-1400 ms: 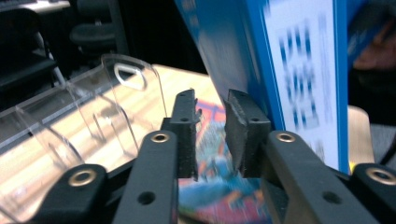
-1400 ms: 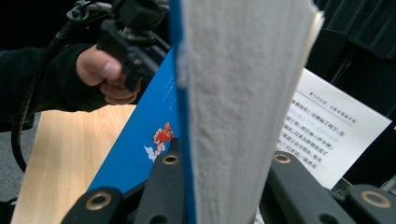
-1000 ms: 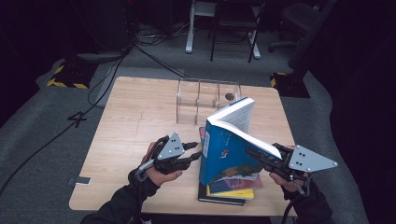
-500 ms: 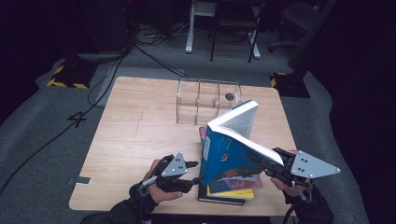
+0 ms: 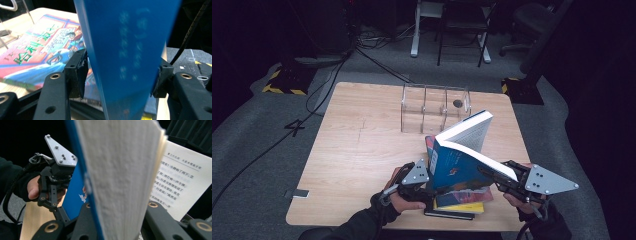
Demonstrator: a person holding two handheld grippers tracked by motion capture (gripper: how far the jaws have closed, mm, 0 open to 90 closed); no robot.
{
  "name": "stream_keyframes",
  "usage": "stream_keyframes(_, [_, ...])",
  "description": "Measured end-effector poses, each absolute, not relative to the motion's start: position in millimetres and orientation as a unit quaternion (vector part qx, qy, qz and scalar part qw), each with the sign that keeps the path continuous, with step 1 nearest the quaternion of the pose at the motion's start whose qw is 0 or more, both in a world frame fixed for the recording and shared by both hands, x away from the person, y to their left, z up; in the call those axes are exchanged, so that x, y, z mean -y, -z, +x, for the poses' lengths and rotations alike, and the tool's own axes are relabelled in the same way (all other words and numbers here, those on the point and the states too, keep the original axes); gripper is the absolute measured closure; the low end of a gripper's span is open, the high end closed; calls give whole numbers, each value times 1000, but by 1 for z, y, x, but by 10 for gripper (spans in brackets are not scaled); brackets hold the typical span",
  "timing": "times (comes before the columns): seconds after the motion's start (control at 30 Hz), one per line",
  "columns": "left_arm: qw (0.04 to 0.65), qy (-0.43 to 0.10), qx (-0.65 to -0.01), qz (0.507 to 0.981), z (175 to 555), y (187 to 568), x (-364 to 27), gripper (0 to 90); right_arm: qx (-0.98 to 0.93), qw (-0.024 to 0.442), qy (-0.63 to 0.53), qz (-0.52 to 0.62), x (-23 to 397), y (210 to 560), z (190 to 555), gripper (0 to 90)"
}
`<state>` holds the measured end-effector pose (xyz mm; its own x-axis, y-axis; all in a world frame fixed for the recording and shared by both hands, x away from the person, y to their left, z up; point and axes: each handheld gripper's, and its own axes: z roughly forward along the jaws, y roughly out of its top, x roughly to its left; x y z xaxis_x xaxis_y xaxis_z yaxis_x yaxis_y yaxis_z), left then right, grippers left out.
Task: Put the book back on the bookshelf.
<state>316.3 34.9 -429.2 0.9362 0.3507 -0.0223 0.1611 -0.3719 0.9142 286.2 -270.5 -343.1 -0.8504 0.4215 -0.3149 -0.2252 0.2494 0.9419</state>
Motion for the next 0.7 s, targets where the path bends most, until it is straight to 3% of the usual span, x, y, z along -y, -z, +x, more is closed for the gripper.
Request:
stream_keyframes(0.37, [556,-102,-141,813,324,420,-27,441,-744,268,-604,96,285,348,291,690])
stream_keyframes(0.7, [558,-91,-132,814,327,420,-33,535,-737,310,-572,182,303,363,310,471])
